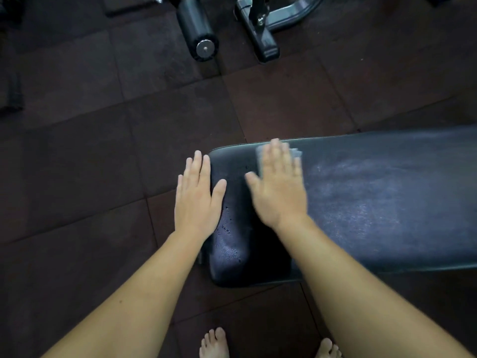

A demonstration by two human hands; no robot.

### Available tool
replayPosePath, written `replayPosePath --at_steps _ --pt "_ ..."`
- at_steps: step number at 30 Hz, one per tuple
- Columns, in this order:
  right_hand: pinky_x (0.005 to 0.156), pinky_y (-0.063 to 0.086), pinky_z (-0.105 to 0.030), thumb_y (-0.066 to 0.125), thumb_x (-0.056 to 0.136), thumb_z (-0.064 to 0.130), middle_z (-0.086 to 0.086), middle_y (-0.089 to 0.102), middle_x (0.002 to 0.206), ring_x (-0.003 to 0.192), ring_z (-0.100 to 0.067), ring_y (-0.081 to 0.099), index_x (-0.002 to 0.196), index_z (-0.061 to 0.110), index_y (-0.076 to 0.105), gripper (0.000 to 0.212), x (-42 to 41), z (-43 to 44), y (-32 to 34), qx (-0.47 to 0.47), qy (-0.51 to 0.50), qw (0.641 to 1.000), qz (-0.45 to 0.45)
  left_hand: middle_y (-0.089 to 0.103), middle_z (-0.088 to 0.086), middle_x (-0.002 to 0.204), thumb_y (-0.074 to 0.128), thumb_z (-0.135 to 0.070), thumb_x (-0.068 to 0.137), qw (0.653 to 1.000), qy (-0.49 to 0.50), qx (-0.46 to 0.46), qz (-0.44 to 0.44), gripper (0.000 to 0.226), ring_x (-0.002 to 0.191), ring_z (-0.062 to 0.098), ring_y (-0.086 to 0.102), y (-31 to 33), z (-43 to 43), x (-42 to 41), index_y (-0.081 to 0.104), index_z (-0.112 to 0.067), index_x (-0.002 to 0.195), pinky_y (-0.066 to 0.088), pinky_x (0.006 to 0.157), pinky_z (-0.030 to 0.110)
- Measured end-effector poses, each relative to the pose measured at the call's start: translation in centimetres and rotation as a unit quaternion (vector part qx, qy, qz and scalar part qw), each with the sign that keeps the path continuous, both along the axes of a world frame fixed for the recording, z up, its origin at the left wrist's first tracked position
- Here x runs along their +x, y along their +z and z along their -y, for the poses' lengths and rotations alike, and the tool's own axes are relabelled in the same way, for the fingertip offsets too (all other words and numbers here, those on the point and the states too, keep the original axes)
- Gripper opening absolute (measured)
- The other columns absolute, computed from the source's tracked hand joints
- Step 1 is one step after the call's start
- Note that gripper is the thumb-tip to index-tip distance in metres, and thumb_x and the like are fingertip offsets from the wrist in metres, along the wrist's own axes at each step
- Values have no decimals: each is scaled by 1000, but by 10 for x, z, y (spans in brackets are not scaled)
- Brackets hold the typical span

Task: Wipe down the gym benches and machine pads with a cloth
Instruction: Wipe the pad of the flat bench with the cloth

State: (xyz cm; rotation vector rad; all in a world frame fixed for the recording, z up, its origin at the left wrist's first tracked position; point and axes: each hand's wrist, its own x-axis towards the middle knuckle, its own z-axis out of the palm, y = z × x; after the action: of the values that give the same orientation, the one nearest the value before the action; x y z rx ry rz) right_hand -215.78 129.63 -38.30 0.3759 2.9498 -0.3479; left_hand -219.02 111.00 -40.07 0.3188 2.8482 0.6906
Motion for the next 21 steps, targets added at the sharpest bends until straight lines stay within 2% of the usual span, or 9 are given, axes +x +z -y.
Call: replayPosePath --at_steps 2,4,6,8,12,14,17,19,21 --pt "128 -5 -48 6 100 57 -8 -2 172 159 -24 -8 164 14 4 77 5 31 -1 -9 93 996 10 -1 -8 174 20 -60 101 998 20 55 29 77 160 11 -2 -2 3 0 11 -20 166 7 131 42" --pt "128 -9 -43 4 99 57 -3 -5 172 158 -20 -11 164 17 2 76 2 18 -2 -12 130 991 15 -1 -11 174 25 -58 102 990 32 119 61 76 159 5 0 -2 -1 4 9 -22 167 9 130 35" --pt "128 -9 -40 7 100 57 0 -4 173 158 -18 -10 165 19 3 76 -4 -15 -5 2 100 995 9 -1 -17 173 33 -50 108 979 49 175 96 69 156 -5 1 0 -4 8 6 -26 167 8 126 22" --pt "128 -7 -39 13 105 54 -1 -2 173 159 -19 -8 165 18 4 71 -11 -44 -6 11 28 999 15 -1 -22 172 36 -41 111 961 72 231 132 65 150 -17 0 2 -10 11 4 -29 167 5 119 10" --pt "128 -6 -45 10 106 55 -7 -4 173 159 -23 -10 164 12 2 73 -21 -24 -3 25 -35 999 24 6 -25 170 33 -42 109 931 112 316 143 63 145 -25 4 1 -12 17 9 -31 166 5 113 0" --pt "128 -7 -47 3 102 58 -10 -5 172 159 -25 -10 164 11 1 77 -22 3 0 21 -27 999 18 13 -26 167 32 -43 110 919 136 342 144 60 144 -25 8 -1 -11 18 15 -30 166 7 115 2" --pt "128 -6 -45 -3 97 59 -9 -4 172 159 -24 -8 164 10 3 83 -15 37 6 -19 17 999 19 22 -22 167 32 -47 106 890 172 394 154 61 147 -19 16 -2 -10 19 26 -28 164 12 125 17" --pt "129 -5 -41 -2 97 57 -6 -1 173 159 -21 -5 164 12 6 81 -9 41 6 -39 55 997 24 27 -20 167 34 -49 104 867 188 432 164 63 149 -14 21 -2 -11 19 30 -26 162 15 129 26" --pt "129 -1 -40 5 100 54 -5 6 173 159 -21 3 165 14 12 76 -12 34 3 -15 82 996 11 30 -18 166 36 -49 103 851 198 456 171 64 149 -12 24 -1 -11 19 32 -24 162 16 130 30"
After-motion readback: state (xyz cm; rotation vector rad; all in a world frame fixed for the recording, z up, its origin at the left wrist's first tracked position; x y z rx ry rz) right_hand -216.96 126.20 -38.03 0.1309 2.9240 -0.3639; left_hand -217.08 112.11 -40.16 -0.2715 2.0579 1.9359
